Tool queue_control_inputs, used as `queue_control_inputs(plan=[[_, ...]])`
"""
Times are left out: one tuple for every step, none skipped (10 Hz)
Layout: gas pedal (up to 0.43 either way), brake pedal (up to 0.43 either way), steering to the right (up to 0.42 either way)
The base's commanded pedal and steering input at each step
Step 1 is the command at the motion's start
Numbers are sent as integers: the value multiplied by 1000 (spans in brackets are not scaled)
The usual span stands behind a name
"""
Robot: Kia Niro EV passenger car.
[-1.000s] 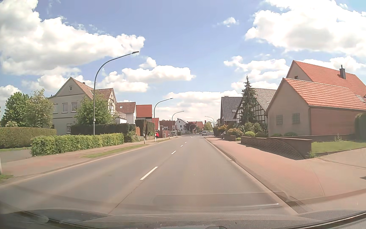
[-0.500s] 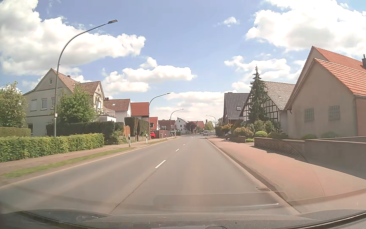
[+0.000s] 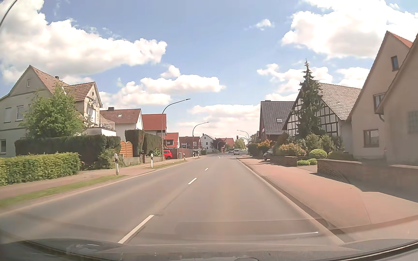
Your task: Follow the waypoints while adhering to traffic rules and regulations
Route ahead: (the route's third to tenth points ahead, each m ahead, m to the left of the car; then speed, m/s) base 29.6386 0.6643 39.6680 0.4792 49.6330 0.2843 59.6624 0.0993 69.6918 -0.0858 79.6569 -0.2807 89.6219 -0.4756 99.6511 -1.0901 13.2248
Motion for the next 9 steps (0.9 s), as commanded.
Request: queue_control_inputs(plan=[[157,0,-3],[157,0,-3],[157,0,-2],[157,0,-2],[157,0,-1],[157,0,-1],[157,0,-1],[157,0,-1],[150,0,-1]])
